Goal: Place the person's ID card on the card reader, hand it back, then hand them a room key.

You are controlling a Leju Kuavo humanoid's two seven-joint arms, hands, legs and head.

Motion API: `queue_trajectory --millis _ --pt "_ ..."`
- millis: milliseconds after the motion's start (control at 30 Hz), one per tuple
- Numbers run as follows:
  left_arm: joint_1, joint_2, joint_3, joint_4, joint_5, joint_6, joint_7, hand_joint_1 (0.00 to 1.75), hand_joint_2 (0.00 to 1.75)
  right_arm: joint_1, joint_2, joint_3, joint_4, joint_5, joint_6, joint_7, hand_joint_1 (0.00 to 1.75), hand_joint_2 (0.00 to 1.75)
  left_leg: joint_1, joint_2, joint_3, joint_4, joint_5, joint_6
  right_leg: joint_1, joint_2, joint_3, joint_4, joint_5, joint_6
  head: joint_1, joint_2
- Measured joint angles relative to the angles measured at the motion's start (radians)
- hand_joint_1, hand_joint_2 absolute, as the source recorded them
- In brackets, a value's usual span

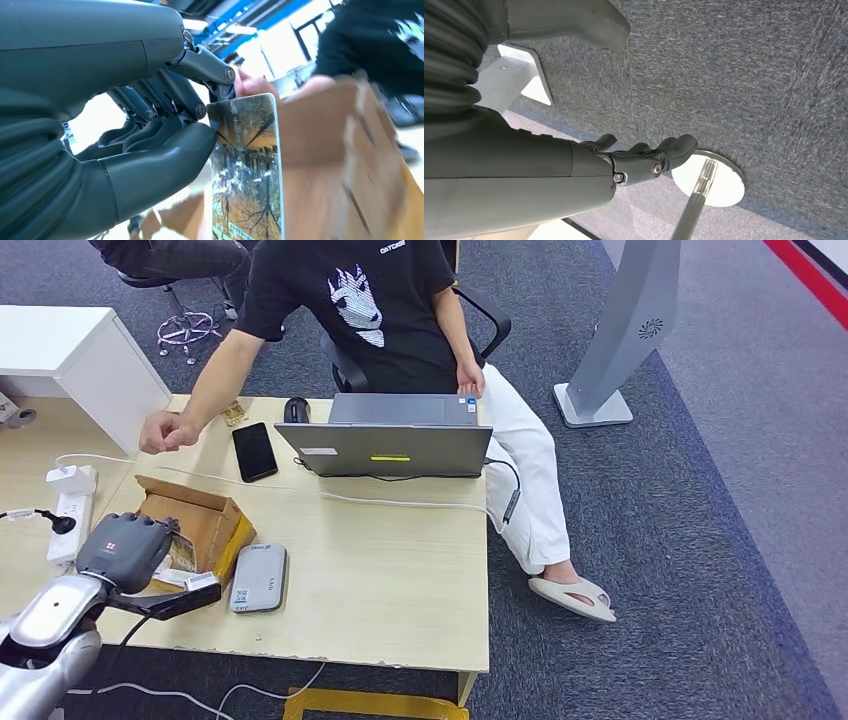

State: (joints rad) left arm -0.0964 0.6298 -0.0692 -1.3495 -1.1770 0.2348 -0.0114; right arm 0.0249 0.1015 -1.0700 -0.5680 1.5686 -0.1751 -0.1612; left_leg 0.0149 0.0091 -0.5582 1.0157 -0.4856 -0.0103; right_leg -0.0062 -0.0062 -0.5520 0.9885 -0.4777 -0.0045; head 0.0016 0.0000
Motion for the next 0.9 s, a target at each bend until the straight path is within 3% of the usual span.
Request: queue_trajectory --millis 767,900 --pt "-0.031 0.023 0.028 -0.038 0.011 0.005 0.001 1.75 1.75 0.000 0.000 0.000 0.000 0.000 0.000 -0.008 0.00 1.75 0.000 0.000 0.000 0.000 0.000 0.000 0.000 0.000 0.000 0.000 0.000 0.000 0.000 0.000" --pt "-0.045 0.039 0.047 -0.055 0.072 0.018 -0.006 1.75 1.75 0.001 0.000 0.000 0.000 0.000 0.000 -0.011 0.00 1.75 0.000 0.000 0.000 0.000 0.000 0.000 0.000 0.000 0.000 0.000 0.000 0.000 0.000 0.000"
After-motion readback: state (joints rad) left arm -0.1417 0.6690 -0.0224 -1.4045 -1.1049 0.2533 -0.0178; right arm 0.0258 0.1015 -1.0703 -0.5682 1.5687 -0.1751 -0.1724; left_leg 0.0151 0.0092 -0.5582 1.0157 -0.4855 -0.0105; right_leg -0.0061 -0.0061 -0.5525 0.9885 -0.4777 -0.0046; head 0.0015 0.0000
